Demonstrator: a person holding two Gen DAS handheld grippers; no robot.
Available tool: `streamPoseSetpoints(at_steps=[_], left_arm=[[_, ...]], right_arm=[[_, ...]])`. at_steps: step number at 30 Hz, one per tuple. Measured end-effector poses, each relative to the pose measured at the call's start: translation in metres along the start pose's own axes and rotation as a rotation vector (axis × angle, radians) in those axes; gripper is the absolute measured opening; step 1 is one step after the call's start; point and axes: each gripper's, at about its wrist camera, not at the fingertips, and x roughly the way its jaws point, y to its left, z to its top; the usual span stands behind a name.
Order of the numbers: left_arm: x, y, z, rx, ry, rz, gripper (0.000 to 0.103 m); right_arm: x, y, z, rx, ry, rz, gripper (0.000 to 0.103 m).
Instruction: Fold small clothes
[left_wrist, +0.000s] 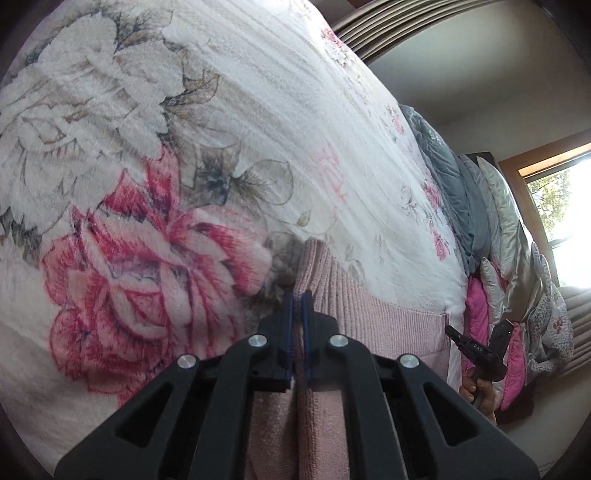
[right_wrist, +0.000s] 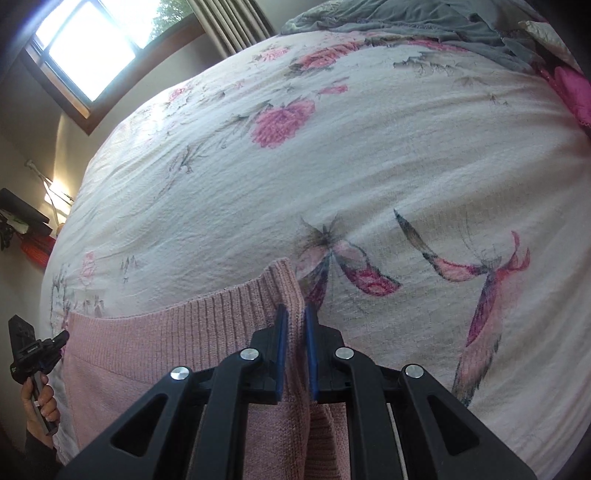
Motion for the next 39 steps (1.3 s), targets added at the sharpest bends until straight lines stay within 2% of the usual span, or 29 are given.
streamPoseSetpoints(at_steps=[1,2,3,4,6,7,8,9,11,14,15,16,17,20,21,24,26,27,28,30,32,34,35,36,39], left_arm=[[0.000,0.002,0.000,-0.011,0.002,0.014,0.004],[-0.005,0.002,-0.001,-0.018,-0.015,0.028,0.005],[-0.015,0.000,-0.002,-0.018,-0.050,0.040,0.003],[-0.027,-0.003,-0.004,-0.009,-0.093,0.048,0.008],[-0.049,-0.018,-0.010,0.037,-0.153,0.000,0.011],[-0.054,-0.027,-0.014,0.055,-0.146,-0.052,0.011],[-0.052,-0.036,-0.018,0.073,-0.107,-0.124,0.012],[-0.045,-0.045,-0.024,0.099,-0.063,-0.160,0.012],[-0.024,-0.059,-0.034,0.145,0.010,-0.165,0.011],[0.012,-0.041,-0.042,0.088,0.087,-0.077,0.008],[0.021,-0.028,-0.042,0.046,0.100,-0.041,0.000],[0.025,-0.016,-0.043,0.009,0.101,-0.039,0.001],[0.026,-0.008,-0.042,-0.018,0.100,-0.064,0.001],[0.011,-0.010,-0.041,-0.035,0.078,-0.055,0.000],[0.002,-0.018,-0.043,-0.013,0.059,-0.065,0.004],[-0.020,-0.053,-0.064,0.093,0.049,-0.204,0.005],[-0.011,-0.067,-0.086,0.127,0.102,-0.266,0.005],[-0.002,-0.069,-0.095,0.135,0.127,-0.257,0.005],[0.008,-0.066,-0.104,0.142,0.141,-0.216,0.005],[0.021,-0.045,-0.110,0.101,0.149,-0.129,0.003],[0.023,-0.019,-0.109,0.027,0.128,-0.097,0.001],[0.012,-0.013,-0.109,-0.024,0.105,-0.108,0.003],[0.003,-0.021,-0.113,-0.003,0.092,-0.103,0.009],[-0.007,-0.032,-0.120,0.030,0.081,-0.129,0.022],[-0.016,-0.068,-0.160,0.125,0.123,-0.261,0.022]], right_arm=[[0.007,-0.001,-0.001,-0.001,0.018,-0.008,0.015],[0.008,-0.001,-0.003,-0.007,0.011,-0.017,0.022],[0.004,-0.002,-0.005,-0.009,-0.009,-0.011,0.025],[-0.003,-0.004,-0.006,0.002,-0.029,0.003,0.026],[-0.028,-0.010,-0.012,0.042,-0.102,0.062,0.028],[-0.042,-0.012,-0.016,0.059,-0.133,0.111,0.030],[-0.050,-0.013,-0.019,0.078,-0.141,0.172,0.034],[-0.053,-0.013,-0.024,0.091,-0.125,0.241,0.036],[-0.045,-0.008,-0.030,0.083,-0.064,0.311,0.036],[-0.011,-0.010,-0.036,0.106,0.045,0.334,0.033],[0.000,-0.016,-0.038,0.135,0.072,0.334,0.027],[0.011,-0.024,-0.039,0.164,0.096,0.333,0.019],[0.018,-0.030,-0.038,0.188,0.112,0.317,0.000],[0.013,-0.041,-0.035,0.252,0.108,0.330,0.000],[0.001,-0.034,-0.036,0.232,0.084,0.332,0.005],[-0.024,0.005,-0.052,0.143,0.093,0.488,0.006],[-0.024,0.038,-0.072,0.062,0.140,0.535,0.006],[-0.017,0.052,-0.083,0.041,0.173,0.551,0.006],[-0.007,0.064,-0.093,0.023,0.214,0.555,0.006],[0.018,0.077,-0.110,0.012,0.273,0.516,0.006],[0.038,0.076,-0.122,0.022,0.298,0.455,0.000],[0.036,0.071,-0.121,0.065,0.284,0.456,0.000],[0.027,0.074,-0.122,0.063,0.261,0.453,0.004],[0.016,0.082,-0.125,0.033,0.240,0.462,0.006],[-0.004,0.111,-0.150,-0.032,0.258,0.569,0.007]])
